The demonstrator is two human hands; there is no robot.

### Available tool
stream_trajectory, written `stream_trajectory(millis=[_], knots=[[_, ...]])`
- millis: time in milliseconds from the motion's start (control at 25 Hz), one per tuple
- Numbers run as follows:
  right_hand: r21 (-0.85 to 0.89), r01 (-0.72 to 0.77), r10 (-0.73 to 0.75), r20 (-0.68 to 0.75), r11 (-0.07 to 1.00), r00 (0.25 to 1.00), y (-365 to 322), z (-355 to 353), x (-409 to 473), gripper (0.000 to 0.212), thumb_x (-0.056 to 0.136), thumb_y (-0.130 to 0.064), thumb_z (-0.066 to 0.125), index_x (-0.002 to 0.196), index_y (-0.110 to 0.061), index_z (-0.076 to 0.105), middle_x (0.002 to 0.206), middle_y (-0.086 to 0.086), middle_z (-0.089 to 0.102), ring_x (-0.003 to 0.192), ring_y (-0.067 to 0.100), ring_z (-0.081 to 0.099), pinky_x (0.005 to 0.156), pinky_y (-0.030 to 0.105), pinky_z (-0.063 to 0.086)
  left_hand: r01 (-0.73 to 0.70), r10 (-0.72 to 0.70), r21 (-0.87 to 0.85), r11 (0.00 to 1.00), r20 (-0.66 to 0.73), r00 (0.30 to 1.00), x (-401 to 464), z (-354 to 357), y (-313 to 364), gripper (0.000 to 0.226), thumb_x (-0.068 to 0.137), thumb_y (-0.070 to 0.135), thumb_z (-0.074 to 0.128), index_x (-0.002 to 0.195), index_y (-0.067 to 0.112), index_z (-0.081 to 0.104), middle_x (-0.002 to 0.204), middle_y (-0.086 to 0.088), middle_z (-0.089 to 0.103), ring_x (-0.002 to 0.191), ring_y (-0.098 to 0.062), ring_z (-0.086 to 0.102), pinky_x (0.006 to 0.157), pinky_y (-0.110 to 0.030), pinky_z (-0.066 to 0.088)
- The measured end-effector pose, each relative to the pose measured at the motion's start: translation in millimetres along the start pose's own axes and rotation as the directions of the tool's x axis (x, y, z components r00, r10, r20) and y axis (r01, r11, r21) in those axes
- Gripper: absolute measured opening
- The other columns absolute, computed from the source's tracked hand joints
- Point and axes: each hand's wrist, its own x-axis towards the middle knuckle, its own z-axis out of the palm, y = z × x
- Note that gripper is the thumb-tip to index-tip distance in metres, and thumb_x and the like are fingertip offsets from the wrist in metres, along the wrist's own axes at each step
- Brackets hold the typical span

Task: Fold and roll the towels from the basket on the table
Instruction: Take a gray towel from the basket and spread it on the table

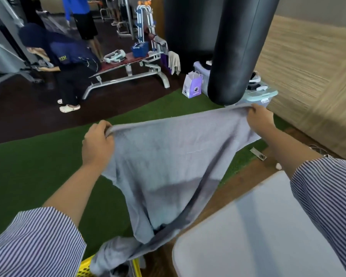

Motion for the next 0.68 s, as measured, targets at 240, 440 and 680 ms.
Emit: stream_trajectory(millis=[240, 440, 680], knots=[[0.119, -0.051, 0.075, -0.206, 0.992, 0.976, 18.7, -66.7, 89.9, 0.044, 0.091, -0.029, 0.034, 0.126, -0.010, 0.053, 0.120, 0.028, 0.055, 0.111, 0.044, 0.050, 0.093, 0.044, 0.041, -0.289, 0.281, -0.080, 0.954, -0.094, 0.955, 84.4, 22.4, 81.8, 0.018, 0.078, -0.003, 0.051, 0.091, 0.006, 0.058, 0.087, -0.007, 0.057, 0.079, -0.021, 0.049, 0.069, -0.029, 0.035], [0.233, 0.072, 0.019, -0.367, 0.970, 0.930, 50.8, -138.3, 113.5, 0.040, 0.091, -0.033, 0.043, 0.108, -0.003, 0.062, 0.089, 0.017, 0.058, 0.086, 0.028, 0.056, 0.073, 0.035, 0.041, -0.466, 0.435, -0.119, 0.877, -0.219, 0.873, 92.8, 20.1, 147.1, 0.010, 0.080, -0.002, 0.051, 0.086, 0.003, 0.058, 0.078, -0.006, 0.050, 0.064, -0.007, 0.036, 0.060, -0.028, 0.026], [-0.202, 0.189, -0.195, -0.011, 0.961, 0.981, 156.8, -112.1, 81.0, 0.026, 0.092, -0.019, 0.051, 0.114, -0.011, 0.063, 0.107, 0.018, 0.061, 0.096, 0.034, 0.058, 0.083, 0.039, 0.044, -0.371, 0.371, 0.006, 0.929, 0.032, 0.928, 28.7, 52.0, 122.8, 0.015, 0.081, -0.002, 0.053, 0.091, 0.007, 0.058, 0.079, -0.005, 0.053, 0.072, -0.023, 0.048, 0.064, -0.032, 0.032]])
